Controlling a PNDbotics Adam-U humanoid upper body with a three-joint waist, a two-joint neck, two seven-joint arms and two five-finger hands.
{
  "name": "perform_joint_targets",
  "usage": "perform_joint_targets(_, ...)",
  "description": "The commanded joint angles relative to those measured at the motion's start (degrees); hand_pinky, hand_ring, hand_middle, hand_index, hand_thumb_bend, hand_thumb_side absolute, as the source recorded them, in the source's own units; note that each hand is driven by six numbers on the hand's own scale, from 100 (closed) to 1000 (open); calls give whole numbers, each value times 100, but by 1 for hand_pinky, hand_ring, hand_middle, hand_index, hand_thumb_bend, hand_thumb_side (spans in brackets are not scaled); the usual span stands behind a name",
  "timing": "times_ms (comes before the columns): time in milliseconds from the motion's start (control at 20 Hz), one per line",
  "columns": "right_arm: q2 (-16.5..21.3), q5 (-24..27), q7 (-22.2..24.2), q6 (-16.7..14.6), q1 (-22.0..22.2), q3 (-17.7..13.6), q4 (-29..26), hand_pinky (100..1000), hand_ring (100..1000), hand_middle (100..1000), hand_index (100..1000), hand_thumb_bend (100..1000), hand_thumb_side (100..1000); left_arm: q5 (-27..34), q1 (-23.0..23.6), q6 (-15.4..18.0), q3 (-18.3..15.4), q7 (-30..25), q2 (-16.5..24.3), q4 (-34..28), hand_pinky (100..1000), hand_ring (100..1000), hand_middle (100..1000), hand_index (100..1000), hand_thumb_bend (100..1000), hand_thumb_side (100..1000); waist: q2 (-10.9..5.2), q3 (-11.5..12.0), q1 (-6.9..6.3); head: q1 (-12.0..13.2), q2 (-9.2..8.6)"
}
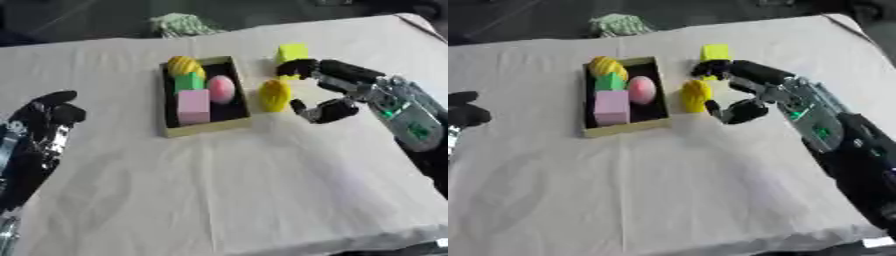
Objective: Pick up objects on the table and place them in the box.
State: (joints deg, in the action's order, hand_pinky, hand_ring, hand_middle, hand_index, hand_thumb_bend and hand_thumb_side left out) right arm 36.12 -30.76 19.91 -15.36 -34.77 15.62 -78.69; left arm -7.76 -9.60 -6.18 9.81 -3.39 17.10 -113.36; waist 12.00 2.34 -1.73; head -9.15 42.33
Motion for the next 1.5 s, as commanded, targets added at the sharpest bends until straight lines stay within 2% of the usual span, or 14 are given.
perform_joint_targets(50,123,-93,-297,24,-177,-155,165,841,924,966,969,100,198,249,-22,-19,-96,-90,51,-123,811,709,620,844,100,768,-96,26,6,-44,12)
perform_joint_targets(550,338,-51,-996,62,-414,-369,542,865,952,989,980,100,200,306,-33,-59,-89,-208,9,-123,811,709,621,847,100,779,-68,225,34,-253,-70)
perform_joint_targets(750,395,-61,-1017,103,-526,-476,809,900,998,1000,987,100,199,301,-50,-69,-65,-251,-22,-123,811,708,619,848,100,783,-49,321,38,-383,-139)
perform_joint_targets(950,377,-46,-986,101,-652,-621,1294,925,1000,1000,991,100,200,301,-63,-71,-29,-303,-54,-123,811,706,618,849,100,784,-42,440,24,-509,-169)
perform_joint_targets(1250,359,-54,-1033,-50,-728,-692,1646,925,1000,1000,991,100,200,299,-71,-68,-20,-335,-69,-123,811,706,618,849,100,784,-42,480,21,-542,-174)
perform_joint_targets(1300,366,-52,-1043,-54,-725,-704,1669,930,1000,1000,994,100,229,298,-73,-64,-22,-336,-74,-123,811,706,617,853,100,779,-38,491,19,-547,-183)
perform_joint_targets(1350,398,-14,-1039,-19,-698,-770,1740,939,1000,1000,1000,100,345,294,-86,-45,-27,-345,-93,-123,811,705,617,856,100,778,-22,552,18,-556,-209)
perform_joint_targets(1500,430,168,-950,-6,-725,-919,2049,940,1000,1000,1000,100,365,287,-108,-4,-19,-405,-124,-123,811,706,617,857,100,779,-3,656,23,-589,-233)
